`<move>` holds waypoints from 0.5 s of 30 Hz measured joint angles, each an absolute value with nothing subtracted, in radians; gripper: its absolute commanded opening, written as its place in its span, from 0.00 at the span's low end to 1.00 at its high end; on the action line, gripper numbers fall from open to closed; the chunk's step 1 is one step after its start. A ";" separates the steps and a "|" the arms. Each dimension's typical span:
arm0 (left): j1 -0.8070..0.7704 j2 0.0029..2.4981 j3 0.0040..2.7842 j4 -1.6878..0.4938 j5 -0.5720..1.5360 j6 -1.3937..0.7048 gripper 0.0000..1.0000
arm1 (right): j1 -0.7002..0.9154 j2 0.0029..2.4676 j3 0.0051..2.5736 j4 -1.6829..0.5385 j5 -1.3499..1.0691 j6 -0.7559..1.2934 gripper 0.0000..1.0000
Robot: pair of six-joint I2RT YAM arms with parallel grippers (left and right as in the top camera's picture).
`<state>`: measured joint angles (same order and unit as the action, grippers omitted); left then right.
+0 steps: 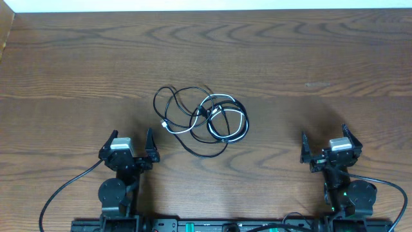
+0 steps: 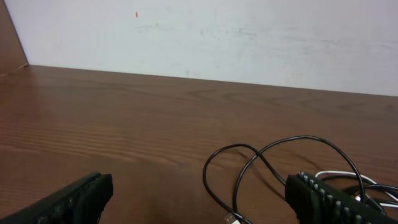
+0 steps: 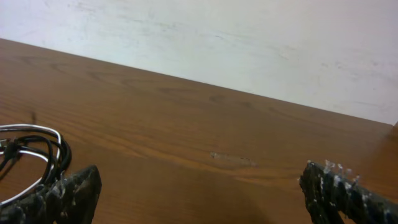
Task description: Untangle cables
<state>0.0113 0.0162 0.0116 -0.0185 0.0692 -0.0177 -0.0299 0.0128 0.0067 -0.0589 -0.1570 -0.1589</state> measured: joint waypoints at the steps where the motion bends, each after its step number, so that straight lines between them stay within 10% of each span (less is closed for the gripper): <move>1: 0.012 0.016 0.012 -0.019 0.069 -0.018 0.94 | -0.030 0.013 0.007 -0.059 -0.157 -0.159 0.99; 15: 0.011 0.016 0.012 -0.019 0.070 -0.018 0.94 | -0.030 0.013 0.007 -0.059 -0.157 -0.159 0.99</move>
